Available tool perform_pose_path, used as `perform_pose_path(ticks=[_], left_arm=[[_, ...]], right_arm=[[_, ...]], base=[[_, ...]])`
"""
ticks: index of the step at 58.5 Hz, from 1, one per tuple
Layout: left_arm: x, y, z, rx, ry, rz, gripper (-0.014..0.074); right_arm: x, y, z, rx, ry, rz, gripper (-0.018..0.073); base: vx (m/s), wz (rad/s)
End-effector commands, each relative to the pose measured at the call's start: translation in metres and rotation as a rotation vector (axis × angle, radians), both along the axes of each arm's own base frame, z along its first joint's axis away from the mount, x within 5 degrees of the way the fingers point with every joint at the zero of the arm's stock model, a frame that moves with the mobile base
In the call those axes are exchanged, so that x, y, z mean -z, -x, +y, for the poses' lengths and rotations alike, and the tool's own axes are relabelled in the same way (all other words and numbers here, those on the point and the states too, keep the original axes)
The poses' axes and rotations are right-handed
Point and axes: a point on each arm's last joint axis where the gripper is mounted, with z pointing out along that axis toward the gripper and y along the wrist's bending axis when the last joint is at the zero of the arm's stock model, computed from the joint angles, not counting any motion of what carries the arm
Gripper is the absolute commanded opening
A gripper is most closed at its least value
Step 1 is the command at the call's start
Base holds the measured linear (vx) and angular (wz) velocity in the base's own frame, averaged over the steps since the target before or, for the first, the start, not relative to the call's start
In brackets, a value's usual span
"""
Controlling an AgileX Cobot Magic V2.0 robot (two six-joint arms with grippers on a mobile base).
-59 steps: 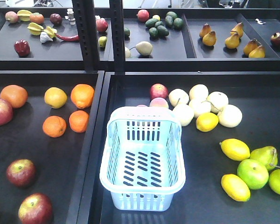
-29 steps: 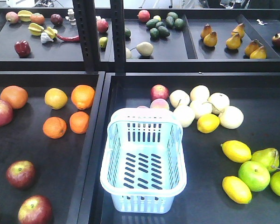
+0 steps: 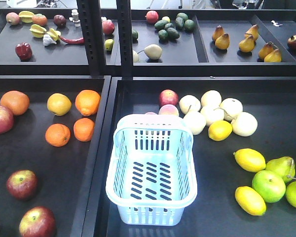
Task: Pick three apples into basket with both arms
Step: 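Move the left gripper over the light-blue basket handle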
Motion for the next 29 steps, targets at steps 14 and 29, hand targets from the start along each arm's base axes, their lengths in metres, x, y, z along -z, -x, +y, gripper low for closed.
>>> perform_pose_path(ticks=[14, 29], left_arm=[[-0.0222, 0.0028, 0.003, -0.028, 0.227, -0.155, -0.0006], [-0.0252, 0.0032, 0.0053, -0.04, 0.464, -0.189, -0.0006]], right_arm=[[-0.0037, 0.0007, -0.0006, 0.009, -0.002, -0.074, -0.0005], [-0.0037, 0.0007, -0.0006, 0.009, -0.002, -0.074, -0.0005]], base=[[0.0, 0.0], [0.0, 0.0]])
